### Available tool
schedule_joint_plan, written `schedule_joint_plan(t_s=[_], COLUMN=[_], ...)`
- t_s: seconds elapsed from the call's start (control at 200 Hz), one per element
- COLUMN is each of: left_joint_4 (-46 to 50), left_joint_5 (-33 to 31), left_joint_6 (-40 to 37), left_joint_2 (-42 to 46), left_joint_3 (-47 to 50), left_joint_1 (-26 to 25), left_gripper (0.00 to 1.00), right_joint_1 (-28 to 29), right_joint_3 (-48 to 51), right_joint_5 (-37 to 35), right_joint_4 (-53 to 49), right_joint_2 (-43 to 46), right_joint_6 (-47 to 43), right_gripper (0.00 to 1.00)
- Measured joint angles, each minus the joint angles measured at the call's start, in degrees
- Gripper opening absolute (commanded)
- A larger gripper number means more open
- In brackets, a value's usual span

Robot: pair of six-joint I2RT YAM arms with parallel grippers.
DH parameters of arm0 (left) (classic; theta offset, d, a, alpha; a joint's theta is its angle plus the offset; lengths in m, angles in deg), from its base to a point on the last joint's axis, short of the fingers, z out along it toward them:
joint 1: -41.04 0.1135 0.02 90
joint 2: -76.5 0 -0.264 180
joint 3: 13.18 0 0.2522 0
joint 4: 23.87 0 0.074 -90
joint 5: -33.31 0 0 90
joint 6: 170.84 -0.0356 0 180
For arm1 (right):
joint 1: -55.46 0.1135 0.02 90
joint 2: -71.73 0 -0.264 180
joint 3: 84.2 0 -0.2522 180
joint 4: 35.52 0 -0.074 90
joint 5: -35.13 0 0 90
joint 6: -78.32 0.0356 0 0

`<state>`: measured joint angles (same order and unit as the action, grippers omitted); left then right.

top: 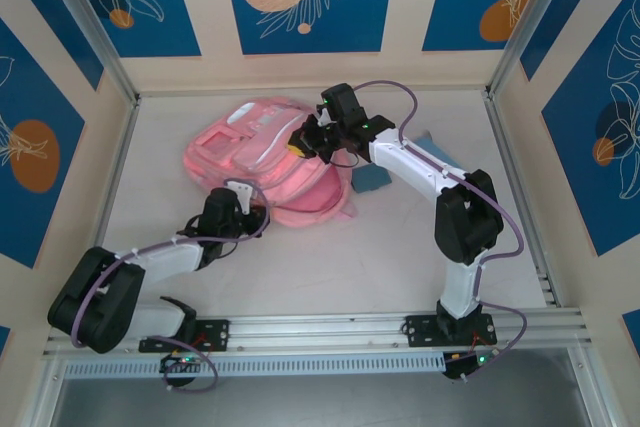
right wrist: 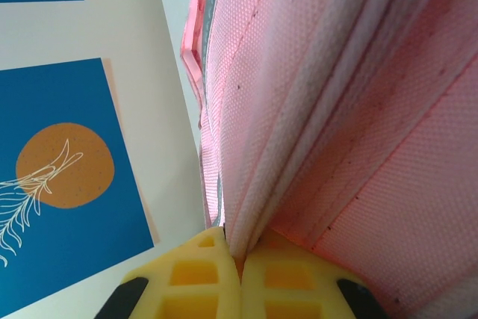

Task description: Pack the student bag

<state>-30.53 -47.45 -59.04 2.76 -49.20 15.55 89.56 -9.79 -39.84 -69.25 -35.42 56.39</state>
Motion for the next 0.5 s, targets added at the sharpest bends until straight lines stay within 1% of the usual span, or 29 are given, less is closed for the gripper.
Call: schedule_joint_plan(t_s=[0.185,0.33,0.5], left_joint_4=[2.03,3.37,4.85], left_joint_5=[0.02,0.20,-0.07], left_joint_6=[0.15,1.09,2.34], left_joint_2=[5.01,8.66,13.29], left_joint_3=[0.61,1.62,3.45], left_joint_1=[0.00,-0.17,-2.25], left_gripper=[0.00,0.00,0.00], right_joint_1=[-0.24,-0.26,-0.24], right_joint_3=[0.00,0.00,0.00], right_joint_5=[-0.07,-0.07,-0.11], right_joint_4=[0.00,0.02,0.28], right_joint_2=[0.00,0.00,0.00], right_joint_6=[0.02,0.07,0.11], right_gripper=[0.00,0.00,0.00])
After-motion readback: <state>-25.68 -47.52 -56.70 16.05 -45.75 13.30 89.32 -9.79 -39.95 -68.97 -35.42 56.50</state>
